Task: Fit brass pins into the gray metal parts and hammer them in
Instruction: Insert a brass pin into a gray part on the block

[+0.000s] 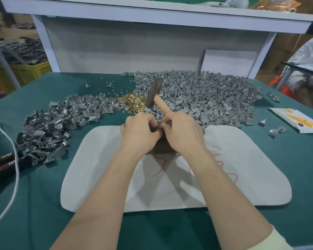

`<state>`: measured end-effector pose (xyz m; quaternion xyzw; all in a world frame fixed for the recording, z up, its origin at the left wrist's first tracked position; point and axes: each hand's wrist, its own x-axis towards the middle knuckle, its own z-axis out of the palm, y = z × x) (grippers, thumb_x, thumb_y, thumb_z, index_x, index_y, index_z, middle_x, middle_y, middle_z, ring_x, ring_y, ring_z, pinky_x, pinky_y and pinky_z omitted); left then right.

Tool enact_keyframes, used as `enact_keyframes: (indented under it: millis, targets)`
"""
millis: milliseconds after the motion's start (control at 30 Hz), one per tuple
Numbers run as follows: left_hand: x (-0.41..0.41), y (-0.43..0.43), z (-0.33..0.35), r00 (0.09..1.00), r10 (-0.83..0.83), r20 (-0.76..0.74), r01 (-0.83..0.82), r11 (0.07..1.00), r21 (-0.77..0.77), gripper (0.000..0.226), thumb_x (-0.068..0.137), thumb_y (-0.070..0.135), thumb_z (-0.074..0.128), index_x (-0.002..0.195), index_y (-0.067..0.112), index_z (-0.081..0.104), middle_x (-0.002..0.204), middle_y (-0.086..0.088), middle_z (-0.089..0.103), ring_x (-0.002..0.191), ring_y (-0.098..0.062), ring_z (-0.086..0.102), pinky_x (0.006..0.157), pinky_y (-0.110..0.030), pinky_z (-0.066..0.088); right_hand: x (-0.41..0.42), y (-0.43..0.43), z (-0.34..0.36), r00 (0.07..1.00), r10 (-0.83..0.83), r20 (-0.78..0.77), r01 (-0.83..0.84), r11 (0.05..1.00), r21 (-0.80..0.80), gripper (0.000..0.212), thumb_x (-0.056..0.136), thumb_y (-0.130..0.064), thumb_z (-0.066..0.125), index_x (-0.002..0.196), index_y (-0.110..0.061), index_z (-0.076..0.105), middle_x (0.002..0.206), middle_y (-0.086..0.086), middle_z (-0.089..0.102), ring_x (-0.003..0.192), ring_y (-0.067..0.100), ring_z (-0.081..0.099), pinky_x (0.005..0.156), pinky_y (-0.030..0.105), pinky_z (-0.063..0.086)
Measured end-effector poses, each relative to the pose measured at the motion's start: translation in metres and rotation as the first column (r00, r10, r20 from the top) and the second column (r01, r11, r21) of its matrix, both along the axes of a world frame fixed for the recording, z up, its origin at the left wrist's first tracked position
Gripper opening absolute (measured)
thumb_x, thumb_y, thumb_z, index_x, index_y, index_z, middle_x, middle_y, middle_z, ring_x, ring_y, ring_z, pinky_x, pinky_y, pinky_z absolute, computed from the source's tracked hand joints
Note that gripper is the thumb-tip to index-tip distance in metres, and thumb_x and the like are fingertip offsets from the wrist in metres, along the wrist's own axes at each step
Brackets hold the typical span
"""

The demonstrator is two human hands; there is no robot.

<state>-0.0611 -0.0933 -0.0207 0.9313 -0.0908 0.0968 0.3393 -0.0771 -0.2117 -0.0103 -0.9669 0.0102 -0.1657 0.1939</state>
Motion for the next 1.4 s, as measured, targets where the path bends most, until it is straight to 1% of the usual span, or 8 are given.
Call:
enact_keyframes:
  millis: [167, 333, 567, 800, 1000, 1167, 1267, 1400]
  targets:
    - [-0.002, 0.001, 0.003, 1.0, 0.005, -0.007, -0.005, 1.0, -0.016, 0.018, 0.079, 0.026, 0.067, 0.067, 0.029, 0.054, 0.09, 0.007, 0.055, 0.105, -0.027, 0.051, 0.09, -0.039, 0.042, -0.001, -0.008, 0.003, 1.0, 0.025, 0.014, -0.027, 0.982, 0.189, 0.021, 0.094, -0.02, 0.05, 0.102, -0.023, 0.07, 0.107, 0.006, 0.067, 0.099, 0.027, 0.059, 0.081, 0.034, 0.047]
    - [-0.002, 0.0, 0.004, 1.0, 0.012, -0.016, -0.013, 1.0, -0.023, 0.02, 0.078, 0.024, 0.066, 0.063, 0.029, 0.053, 0.091, 0.004, 0.063, 0.101, -0.026, 0.054, 0.088, -0.04, 0.045, -0.001, -0.008, 0.003, 1.0, 0.003, -0.008, -0.001, 0.965, 0.262, 0.013, 0.087, -0.025, 0.063, 0.095, -0.024, 0.073, 0.101, 0.004, 0.07, 0.097, 0.024, 0.062, 0.084, 0.034, 0.05]
    - [0.0, 0.0, 0.002, 1.0, 0.007, 0.0, -0.007, 1.0, 0.002, 0.012, 0.079, 0.028, 0.066, 0.071, 0.028, 0.057, 0.094, 0.004, 0.058, 0.105, -0.028, 0.051, 0.085, -0.036, 0.042, -0.002, 0.001, 0.004, 1.0, -0.028, 0.002, 0.028, 0.993, 0.115, 0.011, 0.088, -0.03, 0.06, 0.091, -0.028, 0.07, 0.093, 0.001, 0.067, 0.088, 0.026, 0.062, 0.068, 0.028, 0.042]
    - [-0.001, -0.002, 0.002, 1.0, 0.024, 0.0, -0.024, 1.0, 0.002, 0.009, 0.08, 0.029, 0.065, 0.075, 0.027, 0.059, 0.094, 0.006, 0.056, 0.107, -0.027, 0.05, 0.088, -0.036, 0.04, -0.002, 0.005, 0.005, 0.999, -0.039, 0.018, 0.038, 0.998, 0.054, 0.031, 0.091, -0.026, 0.055, 0.12, -0.036, 0.06, 0.095, 0.005, 0.066, 0.087, 0.028, 0.06, 0.068, 0.031, 0.043]
    - [-0.001, -0.003, 0.003, 1.0, 0.023, -0.013, -0.023, 1.0, -0.003, 0.01, 0.081, 0.028, 0.065, 0.074, 0.026, 0.058, 0.091, 0.005, 0.059, 0.106, -0.028, 0.051, 0.09, -0.038, 0.041, 0.0, 0.005, 0.004, 0.998, -0.054, -0.022, 0.055, 0.997, 0.053, 0.013, 0.091, -0.027, 0.055, 0.097, -0.028, 0.066, 0.099, 0.005, 0.064, 0.092, 0.028, 0.061, 0.068, 0.028, 0.038]
    - [-0.001, -0.003, 0.003, 1.0, 0.024, -0.015, -0.024, 1.0, -0.01, 0.009, 0.081, 0.029, 0.065, 0.075, 0.027, 0.059, 0.092, 0.007, 0.059, 0.108, -0.027, 0.05, 0.089, -0.036, 0.04, -0.002, 0.002, 0.005, 0.999, -0.027, -0.018, 0.028, 0.999, 0.042, 0.022, 0.092, -0.027, 0.054, 0.112, -0.031, 0.062, 0.097, 0.003, 0.062, 0.087, 0.025, 0.056, 0.066, 0.028, 0.037]
    - [0.0, -0.003, 0.002, 0.999, 0.031, -0.01, -0.031, 1.0, -0.002, 0.009, 0.081, 0.029, 0.065, 0.076, 0.027, 0.058, 0.091, 0.008, 0.053, 0.109, -0.027, 0.049, 0.088, -0.035, 0.037, -0.001, 0.002, 0.005, 0.999, -0.034, -0.035, 0.035, 0.998, 0.043, 0.013, 0.091, -0.028, 0.054, 0.099, -0.026, 0.064, 0.1, 0.005, 0.063, 0.093, 0.027, 0.059, 0.067, 0.028, 0.036]
    - [0.0, -0.003, 0.002, 0.999, 0.032, -0.006, -0.032, 0.999, 0.011, 0.009, 0.081, 0.029, 0.064, 0.076, 0.028, 0.057, 0.091, 0.01, 0.049, 0.111, -0.027, 0.048, 0.087, -0.035, 0.035, -0.001, 0.002, 0.005, 0.999, -0.038, -0.039, 0.04, 0.998, 0.043, 0.012, 0.091, -0.028, 0.054, 0.097, -0.024, 0.064, 0.101, 0.005, 0.063, 0.095, 0.028, 0.059, 0.067, 0.027, 0.036]
